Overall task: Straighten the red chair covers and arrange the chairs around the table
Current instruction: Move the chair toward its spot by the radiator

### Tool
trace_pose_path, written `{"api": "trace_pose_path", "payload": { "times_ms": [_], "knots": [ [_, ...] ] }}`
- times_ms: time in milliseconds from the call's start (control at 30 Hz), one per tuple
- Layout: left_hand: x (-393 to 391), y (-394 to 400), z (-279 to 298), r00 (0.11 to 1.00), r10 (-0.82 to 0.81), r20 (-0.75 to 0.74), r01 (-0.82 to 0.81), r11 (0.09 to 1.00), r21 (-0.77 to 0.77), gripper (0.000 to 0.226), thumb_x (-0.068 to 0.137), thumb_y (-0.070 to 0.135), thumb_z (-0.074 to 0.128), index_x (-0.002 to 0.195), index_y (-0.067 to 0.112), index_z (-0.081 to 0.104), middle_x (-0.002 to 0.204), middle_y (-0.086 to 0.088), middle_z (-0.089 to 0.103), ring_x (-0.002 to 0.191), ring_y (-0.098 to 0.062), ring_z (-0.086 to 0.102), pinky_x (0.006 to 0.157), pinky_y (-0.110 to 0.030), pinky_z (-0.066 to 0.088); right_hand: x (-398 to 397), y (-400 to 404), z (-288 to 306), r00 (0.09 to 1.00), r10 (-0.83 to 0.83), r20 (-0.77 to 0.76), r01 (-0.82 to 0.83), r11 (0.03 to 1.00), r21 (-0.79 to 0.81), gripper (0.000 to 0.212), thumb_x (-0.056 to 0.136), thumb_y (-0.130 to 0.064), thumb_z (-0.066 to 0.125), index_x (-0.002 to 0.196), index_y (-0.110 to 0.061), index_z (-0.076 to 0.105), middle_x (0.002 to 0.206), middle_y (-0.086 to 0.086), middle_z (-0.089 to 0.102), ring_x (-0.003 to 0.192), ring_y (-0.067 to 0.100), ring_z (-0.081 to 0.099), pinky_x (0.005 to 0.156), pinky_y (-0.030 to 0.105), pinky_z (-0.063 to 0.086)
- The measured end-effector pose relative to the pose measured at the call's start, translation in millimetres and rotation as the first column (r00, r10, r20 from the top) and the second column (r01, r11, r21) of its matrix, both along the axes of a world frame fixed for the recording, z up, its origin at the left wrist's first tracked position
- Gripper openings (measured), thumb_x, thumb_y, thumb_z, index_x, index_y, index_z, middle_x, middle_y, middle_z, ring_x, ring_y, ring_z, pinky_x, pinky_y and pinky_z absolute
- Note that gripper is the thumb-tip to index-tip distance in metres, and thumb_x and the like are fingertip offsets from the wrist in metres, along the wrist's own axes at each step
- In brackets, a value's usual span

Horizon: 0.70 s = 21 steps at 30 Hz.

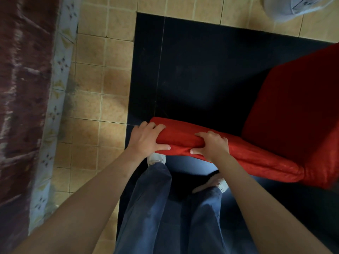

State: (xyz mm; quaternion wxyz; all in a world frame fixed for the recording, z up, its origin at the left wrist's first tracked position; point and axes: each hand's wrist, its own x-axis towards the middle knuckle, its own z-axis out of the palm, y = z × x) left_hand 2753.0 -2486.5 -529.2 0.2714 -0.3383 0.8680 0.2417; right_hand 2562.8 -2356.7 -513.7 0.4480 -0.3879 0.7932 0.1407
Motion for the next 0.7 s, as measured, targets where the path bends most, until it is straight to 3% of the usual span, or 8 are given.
{"api": "trace_pose_path", "payload": {
  "times_ms": [133,400,567,700],
  "knots": [
    [-1.3,0.5,1.8,0.999,0.041,-0.010,-0.041,0.999,0.006,0.082,0.071,0.077,0.054,0.137,0.030,0.042,0.116,0.002,0.059,0.107,-0.022,0.052,0.087,-0.036,0.043,-1.9,-0.9,-0.5,0.995,-0.098,0.023,0.099,0.993,-0.056,0.069,0.071,-0.052,0.077,0.133,-0.034,0.053,0.131,-0.001,0.053,0.124,0.021,0.048,0.102,0.037,0.031],
    [-4.0,5.7,8.9,0.998,0.058,-0.025,-0.058,0.998,-0.020,0.081,0.072,0.075,0.056,0.138,0.031,0.040,0.113,0.003,0.061,0.105,-0.022,0.053,0.088,-0.037,0.041,3.8,11.5,2.7,0.977,-0.211,-0.014,0.207,0.968,-0.140,0.065,0.070,-0.050,0.079,0.130,-0.035,0.058,0.125,-0.004,0.059,0.122,0.015,0.049,0.101,0.032,0.027],
    [6.7,11.0,19.8,0.993,0.033,-0.116,-0.038,0.998,-0.042,0.091,0.069,0.070,0.064,0.145,0.028,0.035,0.125,0.000,0.055,0.112,-0.022,0.050,0.093,-0.039,0.041,-0.2,14.3,7.6,0.979,-0.206,-0.004,0.203,0.969,-0.138,0.065,0.071,-0.050,0.078,0.130,-0.034,0.058,0.128,-0.005,0.058,0.124,0.014,0.048,0.102,0.031,0.024],
    [13.0,14.7,34.6,0.990,0.040,-0.133,-0.044,0.999,-0.024,0.097,0.065,0.054,0.077,0.147,0.024,0.033,0.133,-0.003,0.047,0.119,-0.024,0.042,0.096,-0.041,0.043,-6.1,12.9,19.7,0.979,-0.203,-0.004,0.201,0.970,-0.139,0.064,0.070,-0.050,0.078,0.128,-0.033,0.060,0.130,-0.007,0.060,0.124,0.014,0.049,0.100,0.031,0.025]
  ]
}}
